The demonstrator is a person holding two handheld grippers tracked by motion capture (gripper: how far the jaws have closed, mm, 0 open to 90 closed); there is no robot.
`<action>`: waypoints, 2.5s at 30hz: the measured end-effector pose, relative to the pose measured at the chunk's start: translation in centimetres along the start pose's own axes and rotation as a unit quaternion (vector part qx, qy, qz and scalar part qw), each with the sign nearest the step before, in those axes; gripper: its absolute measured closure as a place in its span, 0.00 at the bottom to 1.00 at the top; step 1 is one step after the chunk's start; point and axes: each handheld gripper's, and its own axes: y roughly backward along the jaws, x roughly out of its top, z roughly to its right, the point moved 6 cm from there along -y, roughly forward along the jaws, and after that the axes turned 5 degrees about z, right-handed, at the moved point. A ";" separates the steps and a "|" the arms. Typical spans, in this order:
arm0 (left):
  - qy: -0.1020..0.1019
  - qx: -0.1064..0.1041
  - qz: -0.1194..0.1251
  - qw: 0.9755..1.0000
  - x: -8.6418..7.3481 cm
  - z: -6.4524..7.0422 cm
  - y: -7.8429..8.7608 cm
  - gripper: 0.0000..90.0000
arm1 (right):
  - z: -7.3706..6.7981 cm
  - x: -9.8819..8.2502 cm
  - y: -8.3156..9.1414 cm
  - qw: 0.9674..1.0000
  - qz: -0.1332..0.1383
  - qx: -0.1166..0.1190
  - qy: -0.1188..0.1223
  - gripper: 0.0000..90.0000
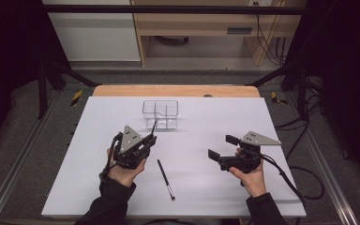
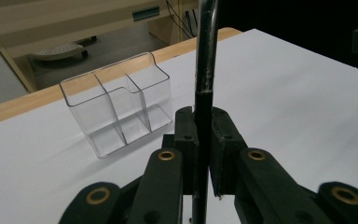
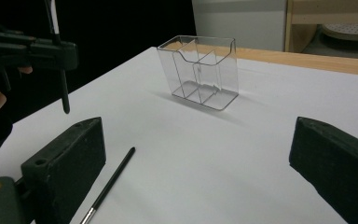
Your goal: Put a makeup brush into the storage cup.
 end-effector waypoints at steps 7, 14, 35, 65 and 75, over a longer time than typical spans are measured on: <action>0.007 0.007 0.008 1.000 0.4 -0.8 0.4 0.92 | 0.8 -0.3 0.7 1.000 -0.006 -0.021 0.012 0.02; 0.012 0.011 0.016 1.000 0.8 -1.3 0.8 0.92 | 1.5 -0.4 1.5 0.999 -0.003 -0.045 0.016 0.01; 0.036 0.014 0.044 0.998 3.0 -2.9 0.7 0.92 | 2.9 -1.2 3.3 0.995 -0.007 -0.090 0.033 0.01; 0.044 0.015 0.033 0.998 5.9 -4.5 -5.1 0.92 | 3.3 -1.3 3.9 0.995 0.002 -0.097 0.039 0.01; 0.049 0.023 0.029 0.998 6.5 -5.5 -7.1 0.92 | 3.3 -1.3 3.8 0.995 0.002 -0.093 0.037 0.02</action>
